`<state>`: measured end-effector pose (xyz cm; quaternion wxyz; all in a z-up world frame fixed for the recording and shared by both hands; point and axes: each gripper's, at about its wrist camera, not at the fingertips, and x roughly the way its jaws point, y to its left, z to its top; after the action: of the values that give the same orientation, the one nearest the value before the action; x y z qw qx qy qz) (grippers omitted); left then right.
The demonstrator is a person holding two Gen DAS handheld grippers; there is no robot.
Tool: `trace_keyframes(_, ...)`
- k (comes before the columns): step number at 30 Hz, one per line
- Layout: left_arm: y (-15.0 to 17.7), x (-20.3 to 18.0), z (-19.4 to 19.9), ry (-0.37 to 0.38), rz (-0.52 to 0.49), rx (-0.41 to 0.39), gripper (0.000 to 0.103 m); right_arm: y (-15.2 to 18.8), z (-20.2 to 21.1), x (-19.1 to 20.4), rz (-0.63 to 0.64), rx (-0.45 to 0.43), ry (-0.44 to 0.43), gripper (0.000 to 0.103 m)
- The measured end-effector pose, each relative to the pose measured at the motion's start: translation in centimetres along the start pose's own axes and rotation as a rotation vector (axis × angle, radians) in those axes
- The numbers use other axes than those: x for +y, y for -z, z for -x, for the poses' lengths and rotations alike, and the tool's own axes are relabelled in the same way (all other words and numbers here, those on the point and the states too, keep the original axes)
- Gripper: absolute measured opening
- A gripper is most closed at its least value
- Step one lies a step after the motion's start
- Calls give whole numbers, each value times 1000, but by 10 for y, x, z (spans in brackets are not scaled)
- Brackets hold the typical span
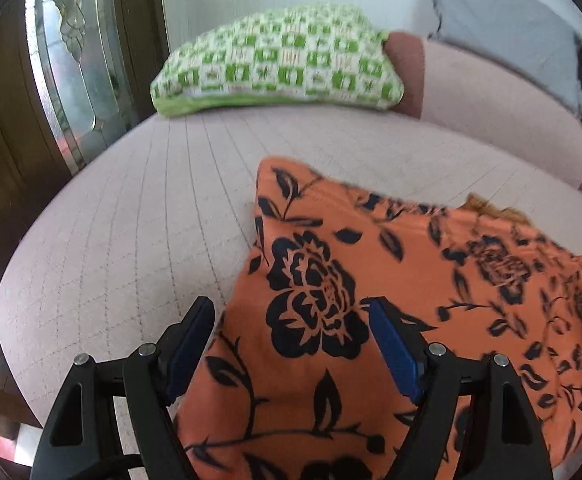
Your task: Fold small clothes
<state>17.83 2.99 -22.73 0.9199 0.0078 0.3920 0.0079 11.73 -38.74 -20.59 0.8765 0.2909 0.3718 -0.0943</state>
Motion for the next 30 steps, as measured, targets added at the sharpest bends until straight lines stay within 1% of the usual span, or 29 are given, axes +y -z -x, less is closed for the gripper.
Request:
trace_keyframes(1,3,2,7,-8,-9,-24,80,8,9,5,13,-2,-26,38)
trace_keyframes(3,7,5,11,-32,-24,-33,80,20,19,16,27,8,-74,38)
trace_keyframes(4,9,8,11,-47,-29,-21,80,28,21,22,36,23,-96,38)
trace_keyframes(6,13,20,5,-74,-14,35,80,46,25,36,62,68,-138,38)
trace_keyframes(7,17,25,3,-74,-4,58,81,54,26,39,72,90,-151,38)
trace_keyframes(8,20,30,0,-53,10,81,84,66,26,45,80,121,-163,38)
trace_keyframes(9,22,35,-3,-31,23,98,84,76,25,46,83,146,-167,38)
trace_keyframes(11,22,39,-1,-15,21,94,85,100,19,47,95,236,-165,42)
trace_keyframes(12,23,39,4,-16,8,85,85,112,6,52,109,314,-144,47)
trace_keyframes(13,24,39,10,-20,-4,70,85,118,0,55,121,333,-125,48)
trace_keyframes(15,30,42,31,-24,-2,19,85,121,9,65,169,288,-99,49)
trace_keyframes(16,32,44,39,-20,6,-1,85,121,14,66,170,274,-122,49)
trace_keyframes(18,36,50,56,-10,31,-46,85,119,27,65,145,231,-199,49)
trace_keyframes(20,39,51,68,-26,41,-91,85,118,40,66,140,185,-232,49)
trace_keyframes(23,46,52,78,-38,34,-114,85,120,60,67,142,131,-283,49)
trace_keyframes(26,45,53,76,-43,17,-112,85,123,79,69,168,82,-297,49)
trace_keyframes(30,48,52,80,-43,11,-121,85,130,88,71,198,79,-306,49)
